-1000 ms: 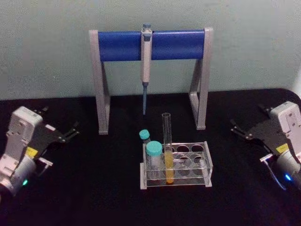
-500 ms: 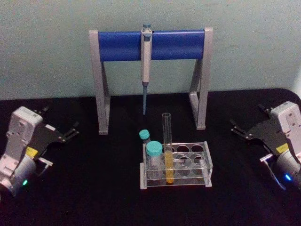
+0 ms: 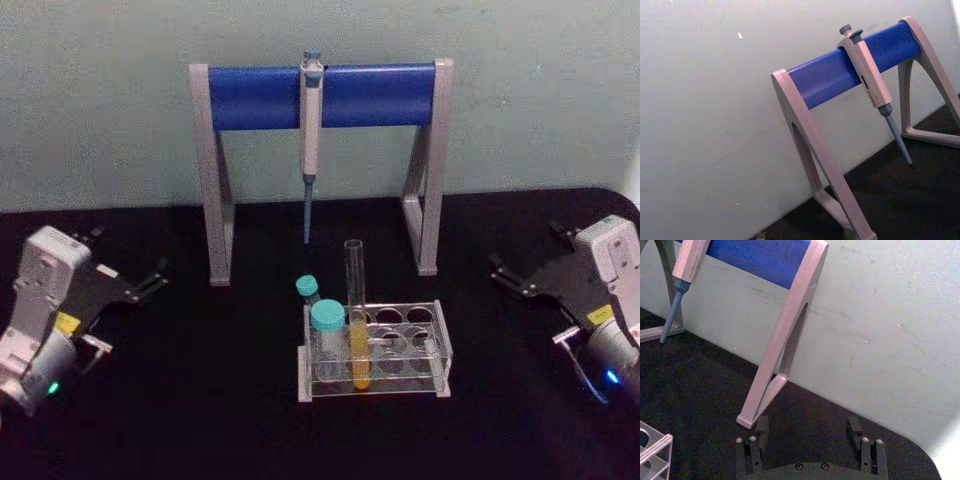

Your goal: Pick up the test tube from the test tube rack, shake it, then place it back into the test tube rack.

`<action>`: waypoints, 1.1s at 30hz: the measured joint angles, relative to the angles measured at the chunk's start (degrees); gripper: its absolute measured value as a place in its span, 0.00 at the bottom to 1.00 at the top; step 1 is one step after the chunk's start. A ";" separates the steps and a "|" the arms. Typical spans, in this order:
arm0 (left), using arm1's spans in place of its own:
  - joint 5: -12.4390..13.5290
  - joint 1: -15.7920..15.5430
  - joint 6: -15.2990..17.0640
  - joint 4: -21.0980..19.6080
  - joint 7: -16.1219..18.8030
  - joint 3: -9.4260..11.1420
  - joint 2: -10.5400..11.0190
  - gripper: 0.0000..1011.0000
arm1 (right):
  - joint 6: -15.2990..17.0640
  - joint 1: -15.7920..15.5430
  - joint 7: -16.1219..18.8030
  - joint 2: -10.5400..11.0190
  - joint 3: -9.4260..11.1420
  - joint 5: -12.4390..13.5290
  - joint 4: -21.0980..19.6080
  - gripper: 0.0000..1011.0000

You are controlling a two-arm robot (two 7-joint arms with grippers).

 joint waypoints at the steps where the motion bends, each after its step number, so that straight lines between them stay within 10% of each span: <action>1: 0.00 0.00 0.00 0.00 0.00 0.00 0.00 0.99 | 0.00 0.00 0.00 0.00 0.00 0.00 0.00 0.99; 33: 0.00 0.00 0.00 0.00 0.00 0.00 0.00 0.99 | 0.00 0.00 0.00 0.00 0.00 0.00 0.00 0.99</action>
